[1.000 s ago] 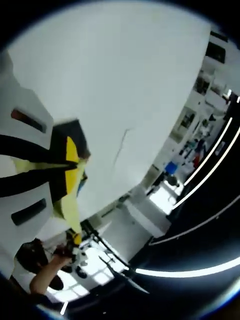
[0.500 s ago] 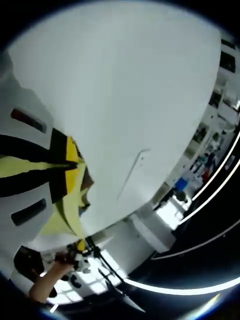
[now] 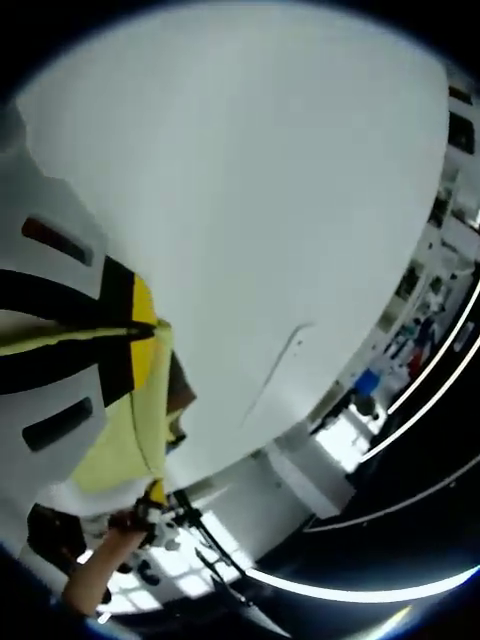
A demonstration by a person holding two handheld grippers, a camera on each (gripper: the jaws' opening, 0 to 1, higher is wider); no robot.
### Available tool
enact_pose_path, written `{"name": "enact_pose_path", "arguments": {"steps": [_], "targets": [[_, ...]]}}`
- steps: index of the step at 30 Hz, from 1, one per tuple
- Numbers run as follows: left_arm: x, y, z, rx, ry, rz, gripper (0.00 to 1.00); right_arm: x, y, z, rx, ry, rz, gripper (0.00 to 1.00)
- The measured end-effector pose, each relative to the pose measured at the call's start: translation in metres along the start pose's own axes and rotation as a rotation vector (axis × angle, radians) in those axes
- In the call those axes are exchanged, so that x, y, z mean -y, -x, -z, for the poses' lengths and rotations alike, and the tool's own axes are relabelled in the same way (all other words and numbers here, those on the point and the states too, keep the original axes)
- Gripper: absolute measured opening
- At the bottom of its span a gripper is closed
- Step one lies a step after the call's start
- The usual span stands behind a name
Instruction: Fold the garment on the visible template until the final outline fits inside the template.
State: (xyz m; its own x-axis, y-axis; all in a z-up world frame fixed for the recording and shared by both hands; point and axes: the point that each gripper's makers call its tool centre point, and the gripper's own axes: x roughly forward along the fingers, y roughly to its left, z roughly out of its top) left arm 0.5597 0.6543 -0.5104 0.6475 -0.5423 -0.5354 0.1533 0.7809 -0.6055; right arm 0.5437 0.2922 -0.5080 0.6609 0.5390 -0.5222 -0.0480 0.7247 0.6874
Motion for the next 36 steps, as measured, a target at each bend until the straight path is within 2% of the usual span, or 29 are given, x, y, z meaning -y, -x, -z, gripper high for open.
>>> {"name": "enact_pose_path", "arguments": {"steps": [4,7,10,13,16,18,19,21,22,23,24,25,27,30,31,32,34,35,36], "targets": [[0.002,0.000,0.000,0.001,-0.009,0.007,0.00,0.000,0.000,0.000,0.001,-0.002,-0.002,0.00],[0.004,0.002,-0.001,0.001,-0.053,0.013,0.00,-0.002,0.000,0.001,-0.002,0.007,-0.003,0.00],[0.007,0.004,-0.004,0.014,-0.048,0.032,0.00,-0.006,0.002,0.000,0.003,0.030,-0.011,0.00],[0.012,0.006,-0.004,0.007,-0.117,0.042,0.00,-0.009,0.003,0.001,0.003,0.112,-0.019,0.00],[0.014,0.009,-0.004,0.006,-0.176,0.043,0.00,-0.012,0.006,0.000,0.010,0.153,-0.026,0.01],[0.014,0.011,-0.006,0.013,-0.214,0.042,0.00,-0.013,0.009,-0.003,0.020,0.188,-0.017,0.07],[0.014,0.014,-0.010,0.025,-0.273,0.042,0.04,-0.016,0.012,-0.009,0.048,0.261,-0.023,0.12],[0.011,0.017,-0.013,0.025,-0.346,0.020,0.19,-0.020,0.017,-0.014,0.061,0.314,-0.025,0.22],[0.011,0.019,-0.016,0.022,-0.429,0.006,0.30,-0.022,0.020,-0.015,0.055,0.398,-0.029,0.29],[0.012,0.021,-0.017,0.010,-0.493,0.008,0.33,-0.020,0.021,-0.016,0.045,0.458,-0.008,0.33],[0.013,0.022,-0.016,-0.002,-0.558,0.014,0.32,-0.018,0.023,-0.015,0.020,0.561,0.010,0.36],[0.012,0.024,-0.016,-0.031,-0.650,-0.004,0.29,-0.017,0.024,-0.014,0.007,0.596,0.018,0.38],[0.011,0.026,-0.017,-0.059,-0.793,-0.026,0.30,-0.017,0.024,-0.013,-0.037,0.807,0.043,0.39],[0.016,0.025,-0.016,-0.117,-1.018,-0.028,0.34,-0.020,0.022,-0.007,-0.102,0.982,0.046,0.39],[0.017,0.025,-0.015,-0.131,-1.073,-0.027,0.33,-0.019,0.021,-0.006,-0.123,1.023,0.058,0.39],[0.019,0.024,-0.015,-0.153,-1.167,-0.031,0.32,-0.020,0.019,-0.007,-0.136,1.102,0.065,0.38],[0.020,0.021,-0.014,-0.191,-1.309,-0.036,0.31,-0.020,0.016,-0.005,-0.166,1.189,0.064,0.37],[0.022,0.019,-0.013,-0.193,-1.332,-0.029,0.31,-0.017,0.015,-0.004,-0.190,1.215,0.080,0.36],[0.024,0.017,-0.012,-0.201,-1.365,-0.023,0.31,-0.018,0.011,0.000,-0.217,1.236,0.057,0.37]]}}
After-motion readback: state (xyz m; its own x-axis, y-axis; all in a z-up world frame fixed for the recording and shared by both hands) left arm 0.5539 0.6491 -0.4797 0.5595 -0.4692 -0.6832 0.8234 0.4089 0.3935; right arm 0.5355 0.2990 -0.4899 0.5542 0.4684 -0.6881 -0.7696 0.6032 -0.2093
